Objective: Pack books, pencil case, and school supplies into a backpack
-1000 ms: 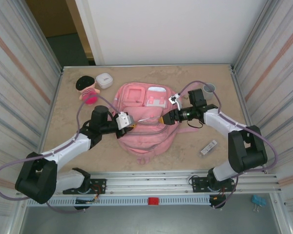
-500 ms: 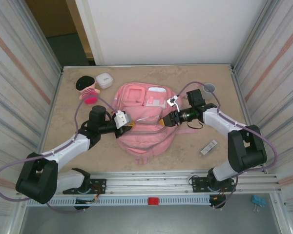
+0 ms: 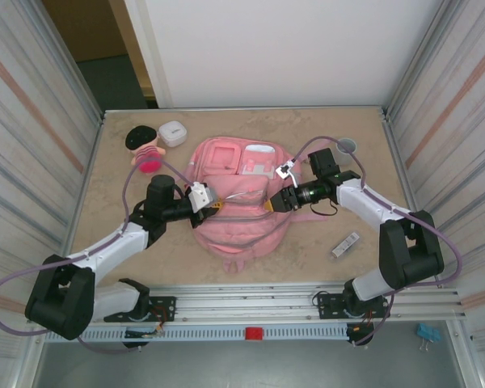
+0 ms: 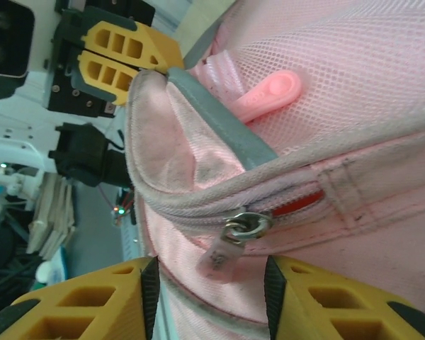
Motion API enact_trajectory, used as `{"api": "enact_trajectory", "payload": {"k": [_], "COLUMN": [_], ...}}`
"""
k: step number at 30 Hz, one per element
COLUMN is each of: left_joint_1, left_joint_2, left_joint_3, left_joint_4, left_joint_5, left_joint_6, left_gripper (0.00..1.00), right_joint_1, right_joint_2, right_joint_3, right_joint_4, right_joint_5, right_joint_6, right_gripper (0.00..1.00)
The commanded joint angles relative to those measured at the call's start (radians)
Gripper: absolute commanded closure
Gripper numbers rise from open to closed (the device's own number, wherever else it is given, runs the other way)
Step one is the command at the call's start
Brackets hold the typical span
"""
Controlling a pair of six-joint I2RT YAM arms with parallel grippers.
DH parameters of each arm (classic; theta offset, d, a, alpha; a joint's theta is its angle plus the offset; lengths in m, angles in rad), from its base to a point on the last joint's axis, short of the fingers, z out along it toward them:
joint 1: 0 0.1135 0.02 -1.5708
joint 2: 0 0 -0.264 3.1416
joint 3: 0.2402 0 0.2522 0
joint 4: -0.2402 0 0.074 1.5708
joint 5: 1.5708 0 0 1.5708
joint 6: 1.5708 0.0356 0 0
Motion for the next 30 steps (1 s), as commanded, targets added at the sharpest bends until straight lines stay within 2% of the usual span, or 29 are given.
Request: {"api": "enact_trajectory", "payload": {"k": [1,4,8,14,19,23,30], "left_joint_1": [0.011,0.010,0.010,0.010,0.010,0.010,-0.019], "left_joint_2": [-0.061,-0.065,-0.071,-0.079,-0.089,-0.097,-0.105], "left_joint_3": [0.009,0.003,-0.006,-0.013,-0.022,-0.026,-0.023], "left_joint_4": [0.134,0.146,0.166,0.184,0.185,0.183,0.139], "left_joint_5": [0.052,0.066,0.064,0.022,-0.031,-0.089,-0.259], "left_joint_6": [-0.035,-0.041,-0.053,-0.076,-0.083,-0.085,-0.066], "left_gripper": [1.00,1.00,1.00,1.00,1.00,1.00,1.00], "right_joint_1": [0.007,0.013,0.025,0.059,0.080,0.086,0.102], "right_joint_2": [0.005,0.018,0.033,0.019,-0.010,-0.035,-0.050], "right_joint_3": [0.012,0.010,0.013,0.000,-0.031,-0.041,-0.029], "right_joint_4": [0.061,0.096,0.127,0.126,0.152,0.172,0.147], "right_joint_5": [0.053,0.067,0.036,0.042,0.048,0.070,0.062], "right_joint_6": [0.053,0.070,0.086,0.095,0.124,0.190,0.315], "right_gripper": [0.56,0.46,0.48,0.61,0.80,0.91,1.00]}}
